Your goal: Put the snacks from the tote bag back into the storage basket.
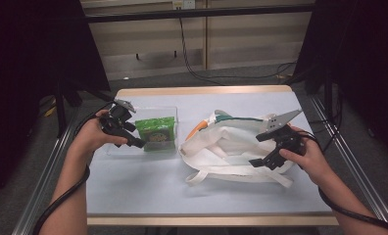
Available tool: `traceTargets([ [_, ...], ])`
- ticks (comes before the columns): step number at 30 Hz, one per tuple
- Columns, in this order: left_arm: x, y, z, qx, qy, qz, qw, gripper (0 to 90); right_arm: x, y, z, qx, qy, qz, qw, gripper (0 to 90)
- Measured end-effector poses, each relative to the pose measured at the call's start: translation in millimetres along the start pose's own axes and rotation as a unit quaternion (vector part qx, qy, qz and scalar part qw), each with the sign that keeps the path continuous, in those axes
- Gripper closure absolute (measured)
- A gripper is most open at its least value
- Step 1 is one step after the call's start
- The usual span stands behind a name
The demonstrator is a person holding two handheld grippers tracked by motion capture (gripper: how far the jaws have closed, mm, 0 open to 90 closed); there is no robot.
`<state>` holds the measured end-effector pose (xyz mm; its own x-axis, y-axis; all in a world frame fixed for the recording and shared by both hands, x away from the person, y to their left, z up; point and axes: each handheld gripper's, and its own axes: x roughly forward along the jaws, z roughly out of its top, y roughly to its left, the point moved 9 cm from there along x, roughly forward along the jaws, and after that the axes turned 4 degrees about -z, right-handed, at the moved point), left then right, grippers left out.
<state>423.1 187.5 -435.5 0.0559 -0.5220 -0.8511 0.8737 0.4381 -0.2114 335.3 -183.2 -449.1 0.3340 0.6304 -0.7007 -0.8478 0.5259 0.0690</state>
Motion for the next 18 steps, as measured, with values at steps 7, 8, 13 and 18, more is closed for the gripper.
traceTargets([
  [7,-2.6,0.5,-11.5,0.015,0.013,0.001,0.9998,14.1,0.7,0.1,-2.6,0.001,0.002,0.000,1.0000,1.6],
  [8,-1.6,-1.5,-11.5,0.006,0.005,0.001,1.0000,14.2,0.8,0.0,-2.7,0.000,0.002,0.000,1.0000,1.6],
  [13,-2.1,-5.5,-14.6,0.006,-0.002,0.002,1.0000,13.8,0.0,0.4,-3.0,0.001,0.001,-0.001,1.0000,1.6],
  [18,-1.2,-11.4,-20.1,0.004,-0.009,-0.001,1.0000,13.3,-2.4,1.1,-4.4,0.000,0.001,-0.001,1.0000,1.6],
])
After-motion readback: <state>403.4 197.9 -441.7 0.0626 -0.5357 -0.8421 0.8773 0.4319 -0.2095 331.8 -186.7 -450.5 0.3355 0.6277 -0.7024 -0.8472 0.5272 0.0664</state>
